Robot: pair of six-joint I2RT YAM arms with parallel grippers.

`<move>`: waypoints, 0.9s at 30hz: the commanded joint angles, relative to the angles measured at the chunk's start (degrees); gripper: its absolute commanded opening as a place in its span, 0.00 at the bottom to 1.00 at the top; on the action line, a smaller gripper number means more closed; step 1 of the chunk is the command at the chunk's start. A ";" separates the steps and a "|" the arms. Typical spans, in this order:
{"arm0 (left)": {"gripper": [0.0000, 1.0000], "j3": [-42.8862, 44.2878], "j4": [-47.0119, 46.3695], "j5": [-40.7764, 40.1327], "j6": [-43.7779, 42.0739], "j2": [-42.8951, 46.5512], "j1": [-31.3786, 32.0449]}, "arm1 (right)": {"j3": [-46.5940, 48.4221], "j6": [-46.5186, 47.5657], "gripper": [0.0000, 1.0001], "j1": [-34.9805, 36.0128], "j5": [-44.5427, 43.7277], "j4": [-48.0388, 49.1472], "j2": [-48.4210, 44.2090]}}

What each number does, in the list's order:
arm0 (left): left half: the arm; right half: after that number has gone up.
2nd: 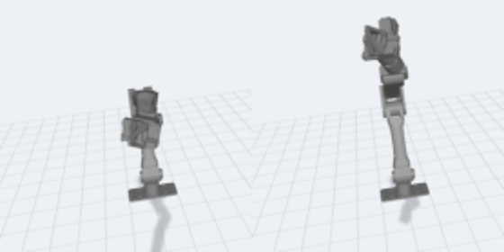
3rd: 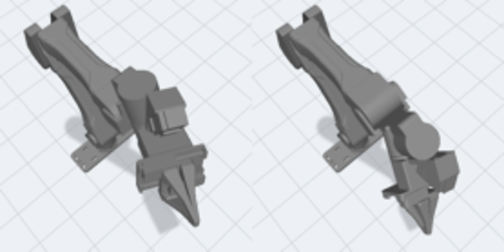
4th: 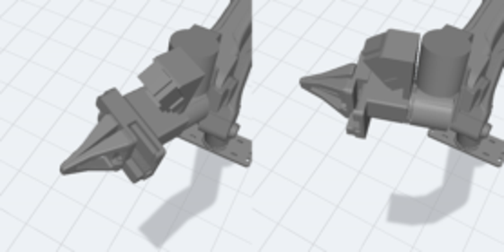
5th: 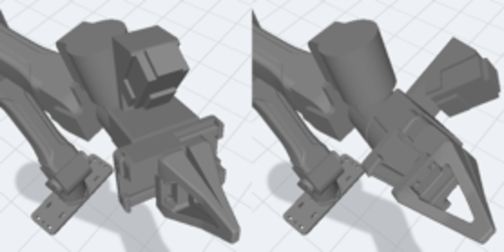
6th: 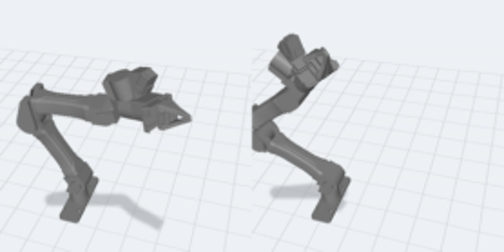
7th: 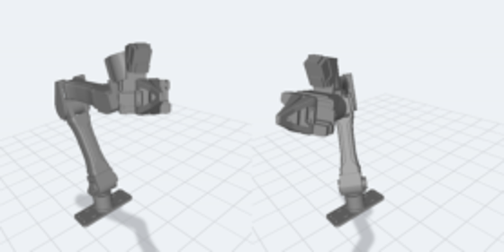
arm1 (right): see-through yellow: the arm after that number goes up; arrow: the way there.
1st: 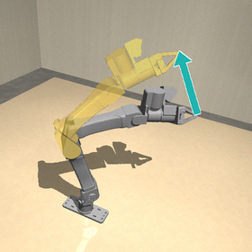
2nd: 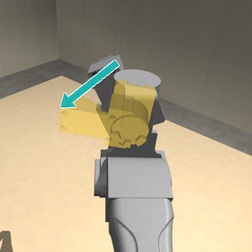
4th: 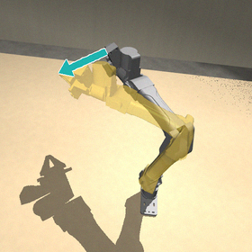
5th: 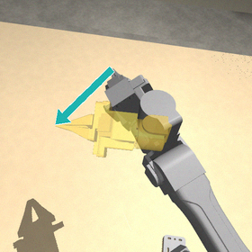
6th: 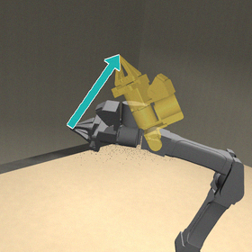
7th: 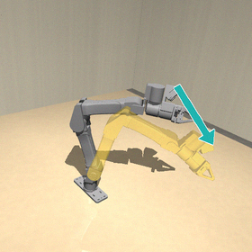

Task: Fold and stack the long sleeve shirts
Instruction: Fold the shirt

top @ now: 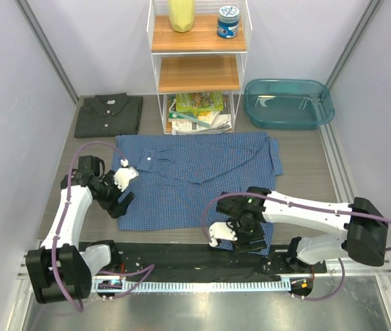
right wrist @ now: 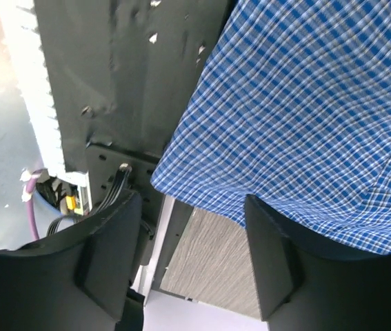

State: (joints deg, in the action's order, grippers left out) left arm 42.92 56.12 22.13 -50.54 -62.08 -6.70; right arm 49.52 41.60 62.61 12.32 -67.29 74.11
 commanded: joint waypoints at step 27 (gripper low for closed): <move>0.85 2.96 -13.23 2.91 11.34 -0.67 -4.55 | -0.82 -24.46 0.47 20.01 -22.42 9.36 18.61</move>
State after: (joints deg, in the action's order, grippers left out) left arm 44.03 44.95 22.33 -39.18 -62.22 -10.39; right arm 49.06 19.00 82.35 -7.60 -58.28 91.13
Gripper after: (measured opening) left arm 0.851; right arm 0.545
